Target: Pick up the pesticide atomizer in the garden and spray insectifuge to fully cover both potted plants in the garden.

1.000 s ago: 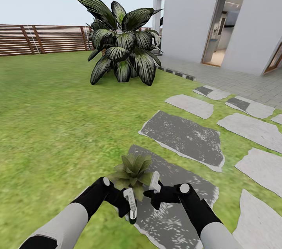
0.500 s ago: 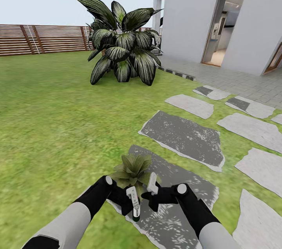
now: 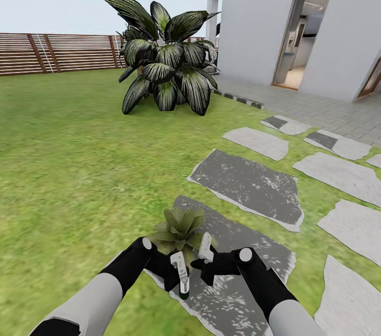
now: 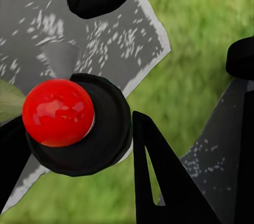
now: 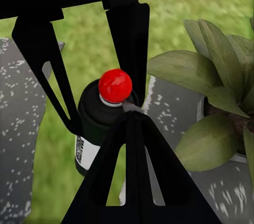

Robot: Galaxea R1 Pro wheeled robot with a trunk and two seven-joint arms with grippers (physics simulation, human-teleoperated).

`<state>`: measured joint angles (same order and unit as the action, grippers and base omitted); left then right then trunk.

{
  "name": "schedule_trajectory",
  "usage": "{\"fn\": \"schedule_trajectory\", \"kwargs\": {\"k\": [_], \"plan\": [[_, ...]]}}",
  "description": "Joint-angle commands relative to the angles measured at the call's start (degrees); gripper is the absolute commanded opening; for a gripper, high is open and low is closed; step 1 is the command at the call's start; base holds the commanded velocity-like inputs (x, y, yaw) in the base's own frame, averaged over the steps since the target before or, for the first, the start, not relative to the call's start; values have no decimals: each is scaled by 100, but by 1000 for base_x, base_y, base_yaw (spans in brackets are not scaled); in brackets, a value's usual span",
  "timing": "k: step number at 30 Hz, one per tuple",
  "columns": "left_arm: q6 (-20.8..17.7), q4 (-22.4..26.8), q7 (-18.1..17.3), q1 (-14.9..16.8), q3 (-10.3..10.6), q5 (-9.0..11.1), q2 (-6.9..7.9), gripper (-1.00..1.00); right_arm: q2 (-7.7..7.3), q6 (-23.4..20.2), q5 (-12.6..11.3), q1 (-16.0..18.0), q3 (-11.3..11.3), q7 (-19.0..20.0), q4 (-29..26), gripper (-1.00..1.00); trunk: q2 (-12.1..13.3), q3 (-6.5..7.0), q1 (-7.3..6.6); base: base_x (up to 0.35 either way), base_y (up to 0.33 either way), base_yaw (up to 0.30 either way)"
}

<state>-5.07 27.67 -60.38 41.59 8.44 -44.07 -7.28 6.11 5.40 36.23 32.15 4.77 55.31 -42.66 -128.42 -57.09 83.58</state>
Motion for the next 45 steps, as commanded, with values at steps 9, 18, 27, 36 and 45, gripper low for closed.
{"fn": "schedule_trajectory", "kwargs": {"k": [9,18,27,36,45], "plan": [[-39,10,-29,-6,-8,2,-26,-100,2,58,60,2,-10,6,-5,-100,-2,-5,-1,0,0,0],[-33,10,-26,-18,-9,4,-96,-100,-1,58,60,2,-7,6,-2,-100,-2,-5,-1,0,0,0],[-26,10,-26,-19,-9,5,-96,-100,-4,58,60,2,-6,6,-5,-100,-2,-5,-1,0,0,0],[-15,-66,-20,-28,25,-46,142,-100,-4,58,60,2,-5,6,1,-100,-2,-5,-1,0,0,0],[-44,-78,-17,-26,25,-200,804,-100,-11,58,65,2,-8,6,3,-100,-2,-5,-1,0,0,0]]}}
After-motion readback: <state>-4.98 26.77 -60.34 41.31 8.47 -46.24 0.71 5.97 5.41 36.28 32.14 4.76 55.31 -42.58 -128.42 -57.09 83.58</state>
